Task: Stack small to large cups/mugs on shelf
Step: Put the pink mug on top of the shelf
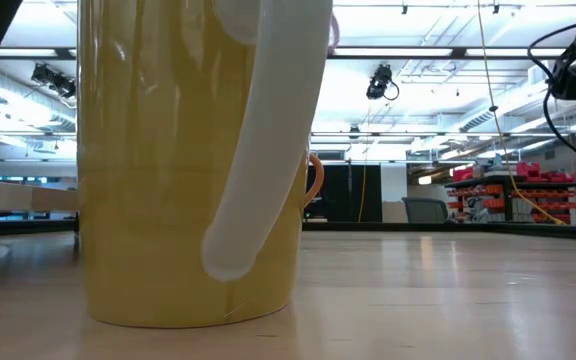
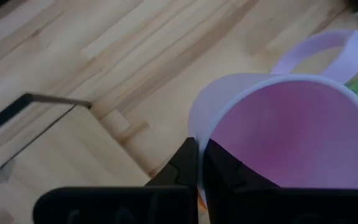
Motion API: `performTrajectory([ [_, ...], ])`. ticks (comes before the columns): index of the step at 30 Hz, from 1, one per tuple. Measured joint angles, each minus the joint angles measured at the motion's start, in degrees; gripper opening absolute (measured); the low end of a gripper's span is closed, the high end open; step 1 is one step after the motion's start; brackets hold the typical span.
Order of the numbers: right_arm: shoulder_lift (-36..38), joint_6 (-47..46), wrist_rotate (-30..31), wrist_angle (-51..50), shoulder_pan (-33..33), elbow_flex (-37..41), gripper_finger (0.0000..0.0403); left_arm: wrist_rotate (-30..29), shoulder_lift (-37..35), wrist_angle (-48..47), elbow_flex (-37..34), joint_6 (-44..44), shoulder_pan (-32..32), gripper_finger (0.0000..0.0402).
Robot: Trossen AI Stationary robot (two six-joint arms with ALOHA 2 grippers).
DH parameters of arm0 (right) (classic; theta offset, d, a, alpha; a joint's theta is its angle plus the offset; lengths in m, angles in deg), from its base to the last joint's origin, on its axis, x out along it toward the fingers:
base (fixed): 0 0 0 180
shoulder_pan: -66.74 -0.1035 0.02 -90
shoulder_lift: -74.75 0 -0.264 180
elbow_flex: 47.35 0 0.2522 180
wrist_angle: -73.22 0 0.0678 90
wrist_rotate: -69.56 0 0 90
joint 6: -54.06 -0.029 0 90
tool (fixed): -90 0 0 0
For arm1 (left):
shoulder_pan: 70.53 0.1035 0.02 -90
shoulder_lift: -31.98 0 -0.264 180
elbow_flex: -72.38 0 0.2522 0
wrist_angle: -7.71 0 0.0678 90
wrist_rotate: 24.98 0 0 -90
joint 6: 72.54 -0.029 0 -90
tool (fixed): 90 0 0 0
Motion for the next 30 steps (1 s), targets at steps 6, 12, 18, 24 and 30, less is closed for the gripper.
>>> performTrajectory([
  [6,0.04,0.3,0.15,-0.88,0.02,0.0,0.0012,0.36,-2.75,0.16,-9.14,1.83,-3.24,0.0012],
  [12,0.0,1.03,0.22,-1.12,0.02,0.0,0.0012,-1.14,-12.61,-0.15,-22.86,8.78,-3.46,0.0012],
  [18,0.0,1.13,0.22,-1.13,0.04,0.0,0.0013,-2.52,-22.41,-0.05,-34.49,9.32,-3.21,0.0012],
  [24,0.0,1.13,0.24,-1.14,0.02,0.0,0.0012,-2.65,-28.62,-0.05,-44.83,5.67,-1.59,0.0012],
  [30,-0.02,-0.28,0.22,-1.14,0.04,0.0,0.0012,-2.87,-33.08,0.41,-51.26,-0.39,1.51,0.0012],
])
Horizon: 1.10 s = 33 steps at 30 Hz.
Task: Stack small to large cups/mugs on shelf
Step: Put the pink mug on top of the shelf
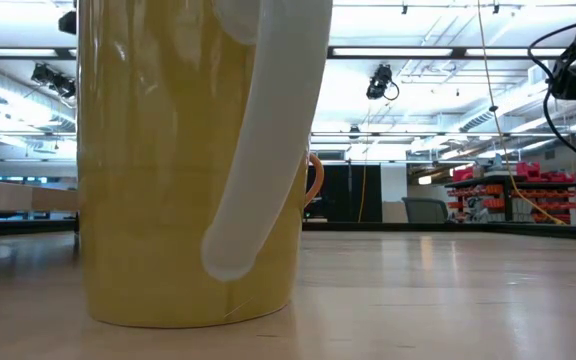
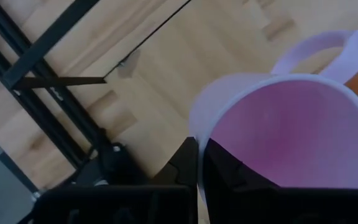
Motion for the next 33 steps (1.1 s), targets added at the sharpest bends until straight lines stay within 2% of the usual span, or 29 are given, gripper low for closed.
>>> performTrajectory([
  [3,0.02,-0.04,-0.19,-0.03,-0.02,0.0,0.0012,-0.23,-1.72,1.17,-3.23,-2.11,1.93,0.0012],
  [10,-0.18,-0.08,-0.22,-1.56,0.0,0.0,0.0012,0.2,-5.18,11.74,-9.97,-11.03,6.97,0.0012],
  [18,-0.42,-0.54,-0.24,-2.29,0.0,0.02,0.0015,4.17,-6.68,13.04,-16.01,-16.49,12.5,0.0012],
  [24,-0.44,-0.55,-0.24,-2.61,0.0,0.02,0.0016,7.83,-9.48,20.24,-20.38,-21.25,16.2,0.0012],
  [33,-0.42,-0.27,-0.24,-2.67,0.0,0.02,0.0016,8.36,-12.18,20.32,-24.88,-23.62,20.05,0.0012],
])
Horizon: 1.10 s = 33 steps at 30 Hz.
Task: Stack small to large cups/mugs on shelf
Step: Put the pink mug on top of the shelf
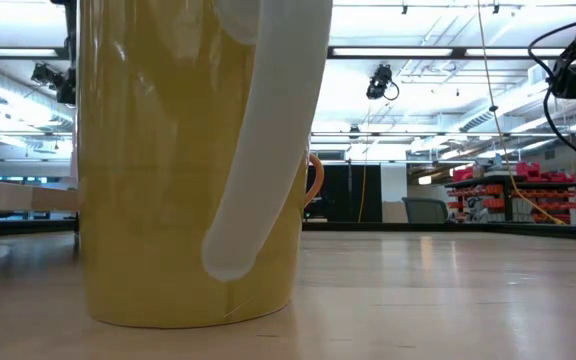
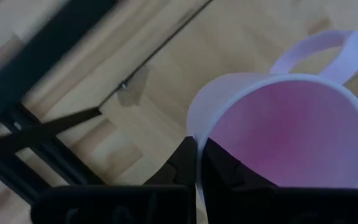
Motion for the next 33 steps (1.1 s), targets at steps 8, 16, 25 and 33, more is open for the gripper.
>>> performTrajectory([
  [8,-0.02,-0.93,-0.06,-1.33,0.0,0.0,0.0016,0.45,0.02,1.99,-1.84,-0.08,0.07,0.0012],
  [16,0.0,-2.38,-0.08,-2.58,0.0,0.0,0.0016,0.37,0.01,2.14,-1.84,0.4,0.07,0.0012],
  [25,0.0,-2.43,-0.15,-2.58,0.0,-0.02,0.0016,0.39,0.02,2.14,-1.84,0.98,0.0,0.0012],
  [33,0.0,-2.45,-0.16,-2.58,0.0,0.0,0.0016,0.34,0.04,2.17,-1.84,-4.68,-0.37,0.0012],
])
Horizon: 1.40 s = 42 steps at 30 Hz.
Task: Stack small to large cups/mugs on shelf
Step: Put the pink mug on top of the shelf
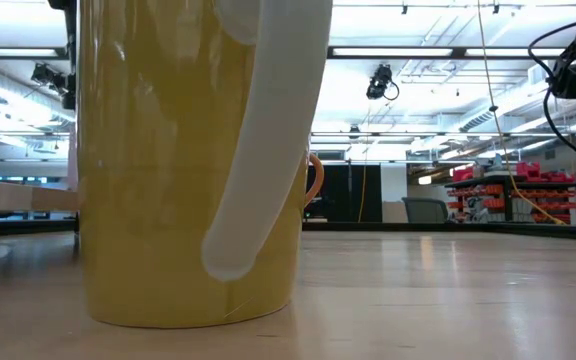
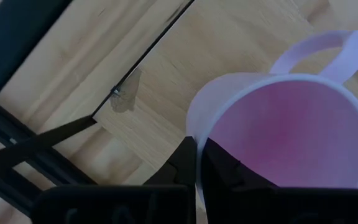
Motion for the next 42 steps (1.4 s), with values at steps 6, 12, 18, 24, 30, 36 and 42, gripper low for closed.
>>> performTrajectory([
  [6,0.0,0.02,-0.01,-0.09,0.0,0.0,0.0016,-0.01,0.02,0.17,0.0,-2.52,-1.11,0.0012],
  [12,0.0,0.02,-0.01,-0.15,0.0,0.0,0.0016,-0.49,0.04,0.29,0.0,-6.94,-1.57,0.0013],
  [18,-0.02,0.02,-0.01,-0.19,-0.02,0.0,0.0016,-1.37,0.13,0.58,0.0,-9.58,-1.57,0.0012],
  [24,-0.01,0.02,-0.01,-0.2,0.0,0.0,0.0016,-1.32,0.12,0.56,0.0,-9.64,-1.57,0.0016],
  [30,-0.02,0.02,-0.01,-0.2,-0.01,0.0,0.0016,0.18,0.1,1.94,-1.74,-9.7,-1.57,0.0012],
  [36,-0.02,0.02,-0.04,-0.2,0.0,0.0,0.0016,0.01,0.09,1.61,-1.72,-9.42,-1.57,0.0039],
  [42,0.0,0.02,-0.04,-0.2,0.0,-0.01,0.0016,-0.01,0.11,1.71,-1.6,-9.34,-1.57,0.0055],
])
